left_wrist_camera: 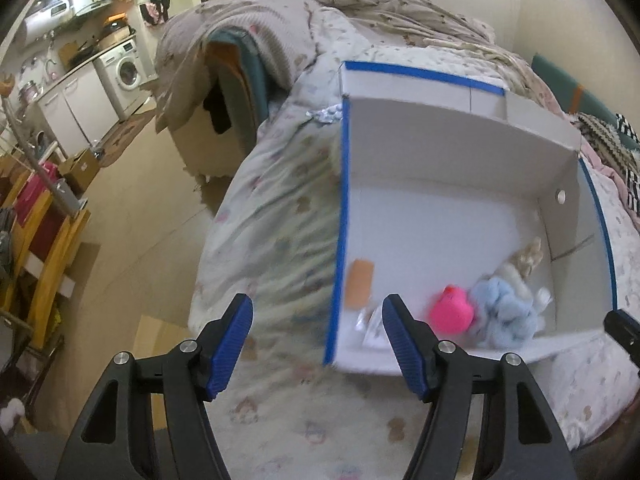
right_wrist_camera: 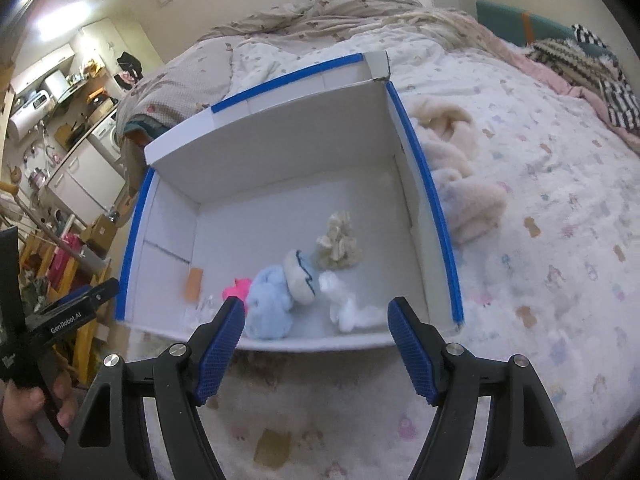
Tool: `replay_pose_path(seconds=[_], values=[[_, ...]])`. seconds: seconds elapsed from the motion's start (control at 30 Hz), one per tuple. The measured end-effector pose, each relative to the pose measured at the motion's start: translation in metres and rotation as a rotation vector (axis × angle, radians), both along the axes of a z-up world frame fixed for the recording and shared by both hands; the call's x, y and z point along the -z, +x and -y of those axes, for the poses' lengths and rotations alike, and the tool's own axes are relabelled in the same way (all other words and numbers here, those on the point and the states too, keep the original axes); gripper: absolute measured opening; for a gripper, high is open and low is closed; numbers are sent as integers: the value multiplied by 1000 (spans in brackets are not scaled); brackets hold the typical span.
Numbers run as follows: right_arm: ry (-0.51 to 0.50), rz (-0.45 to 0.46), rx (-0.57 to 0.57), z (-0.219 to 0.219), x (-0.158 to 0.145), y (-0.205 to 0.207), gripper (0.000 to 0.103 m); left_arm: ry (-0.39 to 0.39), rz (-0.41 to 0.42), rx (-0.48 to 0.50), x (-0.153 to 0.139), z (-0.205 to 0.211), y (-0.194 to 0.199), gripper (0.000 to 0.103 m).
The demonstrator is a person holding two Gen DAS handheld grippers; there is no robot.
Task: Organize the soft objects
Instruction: 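Withdraw both tools from the box, then grasp the beige flat piece with the right tool while the left tool grasps the brown lace scrunchie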
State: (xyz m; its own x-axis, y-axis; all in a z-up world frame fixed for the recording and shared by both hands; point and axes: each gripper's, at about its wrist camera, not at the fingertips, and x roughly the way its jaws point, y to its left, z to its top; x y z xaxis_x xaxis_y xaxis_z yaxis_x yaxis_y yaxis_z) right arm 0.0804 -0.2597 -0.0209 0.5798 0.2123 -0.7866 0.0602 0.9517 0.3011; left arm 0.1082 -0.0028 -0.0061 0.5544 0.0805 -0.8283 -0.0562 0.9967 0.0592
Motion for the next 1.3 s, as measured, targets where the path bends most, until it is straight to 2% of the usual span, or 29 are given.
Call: replay_pose_path(seconds=[0.17, 0.43, 0.87, 1.03, 1.2, 1.23, 1.3], values=[[-10, -10, -16, -6, 2, -17, 78, 9, 4, -6, 3, -9, -21, 64], [29, -98, -36, -19, 23, -32, 78, -1, -35, -9, 18, -14, -42, 64], [-28, -262, -116, -44, 62, -33, 78, 30, -100, -10, 44, -1, -40, 64], [23, -350, -146, -52, 82, -29, 78, 9, -127, -20, 50, -1, -36, 65], [42, -449, -227, -74, 105, -28, 78, -5, -141, -15, 53, 2, -33, 65], [41, -460, -238, -79, 107, -28, 76, -10, -145, -16, 54, 3, -32, 65], [49, -478, -254, -87, 111, -30, 62, -26, -156, -19, 55, 4, -31, 65]])
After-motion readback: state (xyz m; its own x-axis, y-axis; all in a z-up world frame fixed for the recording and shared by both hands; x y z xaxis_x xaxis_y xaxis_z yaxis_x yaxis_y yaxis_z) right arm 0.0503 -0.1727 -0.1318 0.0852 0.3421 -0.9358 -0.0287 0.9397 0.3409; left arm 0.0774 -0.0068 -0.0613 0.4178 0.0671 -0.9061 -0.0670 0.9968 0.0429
